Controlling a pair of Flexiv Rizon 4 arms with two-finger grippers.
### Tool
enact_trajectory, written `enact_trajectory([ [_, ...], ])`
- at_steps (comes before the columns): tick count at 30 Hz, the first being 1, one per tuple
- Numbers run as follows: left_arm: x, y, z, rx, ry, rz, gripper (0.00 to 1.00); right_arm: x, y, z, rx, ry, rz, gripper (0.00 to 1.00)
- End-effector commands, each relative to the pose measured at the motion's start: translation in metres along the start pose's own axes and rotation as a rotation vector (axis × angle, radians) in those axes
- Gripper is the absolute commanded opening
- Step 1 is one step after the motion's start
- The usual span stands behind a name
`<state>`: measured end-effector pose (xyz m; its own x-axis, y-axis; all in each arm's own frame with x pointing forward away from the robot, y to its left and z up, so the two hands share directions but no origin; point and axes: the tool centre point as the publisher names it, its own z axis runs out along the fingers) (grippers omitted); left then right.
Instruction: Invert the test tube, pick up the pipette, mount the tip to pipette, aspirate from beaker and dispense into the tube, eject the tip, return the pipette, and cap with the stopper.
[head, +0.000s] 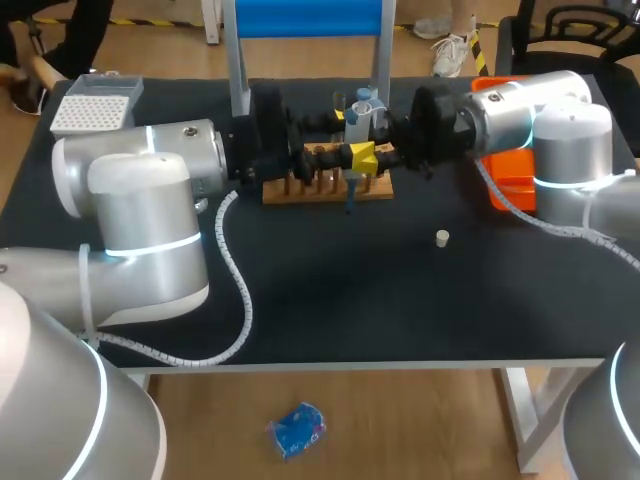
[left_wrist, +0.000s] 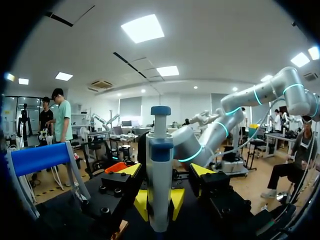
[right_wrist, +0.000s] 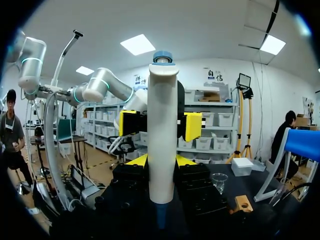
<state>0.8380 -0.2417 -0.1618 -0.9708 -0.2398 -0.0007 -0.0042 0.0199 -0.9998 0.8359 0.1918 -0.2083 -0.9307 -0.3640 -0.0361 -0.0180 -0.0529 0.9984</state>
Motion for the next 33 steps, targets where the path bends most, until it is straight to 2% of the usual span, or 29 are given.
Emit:
enact_trajectory([
  [1, 0.001, 0.001, 0.001, 0.004, -0.005, 0.002, 0.46, -0.001, 0.001, -0.001, 0.002, 0.004, 0.001, 0.0],
  [2, 0.001, 0.001, 0.001, 0.005, -0.004, 0.002, 0.37, -0.001, 0.001, -0.001, 0.003, 0.004, 0.001, 0.0],
  [3, 0.001, 0.001, 0.001, 0.005, -0.004, 0.002, 0.35, -0.001, 0.001, -0.001, 0.003, 0.005, 0.0, 0.0],
  [6, 0.001, 0.001, 0.001, 0.006, -0.001, 0.002, 0.16, 0.0, 0.001, -0.001, 0.003, 0.004, 0.001, 0.0],
  [8, 0.001, 0.001, 0.002, 0.006, 0.0, 0.002, 0.1, 0.0, 0.001, -0.002, 0.004, 0.004, 0.002, 0.0],
  [9, 0.002, 0.002, 0.002, 0.006, 0.002, 0.001, 0.0, 0.0, 0.001, -0.002, 0.004, 0.004, 0.003, 0.0],
  [16, 0.002, 0.003, 0.003, 0.003, 0.012, -0.004, 0.0, 0.001, 0.0, -0.002, 0.003, 0.002, 0.008, 0.0],
  [17, 0.002, 0.002, 0.003, 0.002, 0.013, -0.004, 0.0, 0.001, 0.0, -0.003, 0.003, 0.0, 0.016, 0.06],
  [18, 0.002, 0.002, 0.003, 0.002, 0.014, -0.005, 0.0, 0.001, 0.0, -0.003, 0.007, -0.001, 0.023, 0.4],
  [19, 0.002, 0.0, 0.003, 0.002, 0.014, -0.009, 0.0, 0.001, 0.0, -0.004, 0.007, -0.001, 0.022, 1.0],
  [26, -0.002, -0.013, -0.005, -0.02, -0.037, 0.007, 0.0, 0.006, -0.001, -0.018, 0.046, -0.021, 0.051, 1.0],
  [33, -0.021, -0.028, -0.016, -0.077, -0.183, 0.0, 0.0, 0.011, 0.004, -0.045, 0.083, -0.093, 0.044, 1.0],
])
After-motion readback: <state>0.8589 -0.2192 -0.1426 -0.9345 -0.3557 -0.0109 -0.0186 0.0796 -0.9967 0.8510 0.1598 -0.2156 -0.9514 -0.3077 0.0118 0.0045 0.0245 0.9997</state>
